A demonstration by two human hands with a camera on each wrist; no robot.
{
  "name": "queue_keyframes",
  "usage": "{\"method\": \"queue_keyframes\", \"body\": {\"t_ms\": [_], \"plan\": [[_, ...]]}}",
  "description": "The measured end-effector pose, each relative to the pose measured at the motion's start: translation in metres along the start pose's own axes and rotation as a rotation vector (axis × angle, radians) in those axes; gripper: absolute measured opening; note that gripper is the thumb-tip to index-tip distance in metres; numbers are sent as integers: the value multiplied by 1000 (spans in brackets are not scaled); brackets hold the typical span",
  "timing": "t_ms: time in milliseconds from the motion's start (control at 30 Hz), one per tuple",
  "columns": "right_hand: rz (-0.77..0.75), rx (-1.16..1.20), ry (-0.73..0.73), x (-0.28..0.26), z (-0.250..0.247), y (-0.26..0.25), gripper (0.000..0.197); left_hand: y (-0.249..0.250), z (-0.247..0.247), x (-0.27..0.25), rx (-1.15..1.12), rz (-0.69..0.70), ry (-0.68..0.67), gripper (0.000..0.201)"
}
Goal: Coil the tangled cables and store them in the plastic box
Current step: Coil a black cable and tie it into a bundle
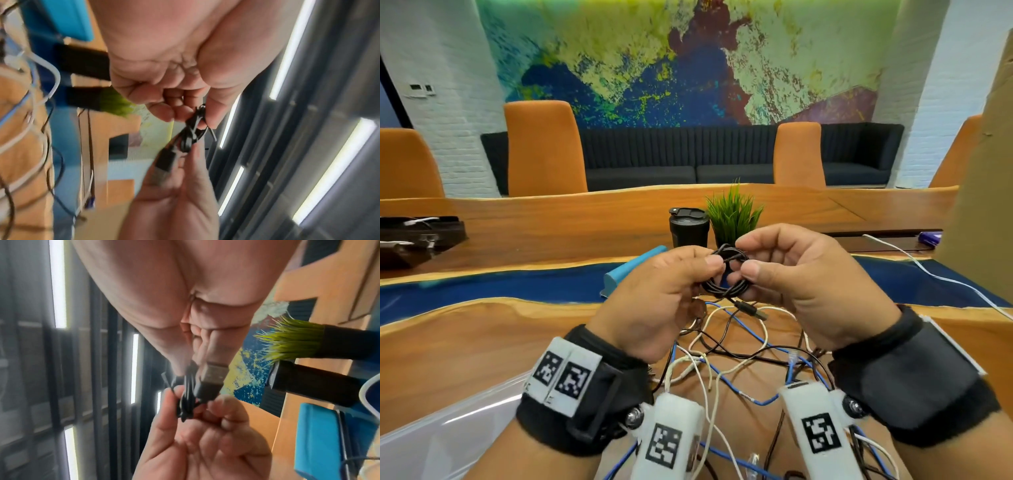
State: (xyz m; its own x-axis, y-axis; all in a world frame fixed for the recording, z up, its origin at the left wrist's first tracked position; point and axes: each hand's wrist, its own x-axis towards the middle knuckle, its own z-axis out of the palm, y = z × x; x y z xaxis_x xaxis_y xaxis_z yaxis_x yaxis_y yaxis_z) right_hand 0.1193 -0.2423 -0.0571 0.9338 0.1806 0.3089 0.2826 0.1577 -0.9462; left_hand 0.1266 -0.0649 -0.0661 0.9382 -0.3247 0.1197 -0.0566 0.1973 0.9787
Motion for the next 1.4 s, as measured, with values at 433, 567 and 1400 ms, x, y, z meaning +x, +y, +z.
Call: {"method": "queue_keyframes", "body": {"t_ms": [433, 567, 1400], "plan": [[-474, -552, 54, 4, -10, 10, 6, -13, 1, 2, 92, -10, -45, 14], [-229, -486, 54, 3, -12, 7, 6, -10, 1, -1, 700, 333, -37, 14], [580, -1153, 191, -37, -202, -1, 12, 23, -25, -3, 888, 558, 274, 37]]}}
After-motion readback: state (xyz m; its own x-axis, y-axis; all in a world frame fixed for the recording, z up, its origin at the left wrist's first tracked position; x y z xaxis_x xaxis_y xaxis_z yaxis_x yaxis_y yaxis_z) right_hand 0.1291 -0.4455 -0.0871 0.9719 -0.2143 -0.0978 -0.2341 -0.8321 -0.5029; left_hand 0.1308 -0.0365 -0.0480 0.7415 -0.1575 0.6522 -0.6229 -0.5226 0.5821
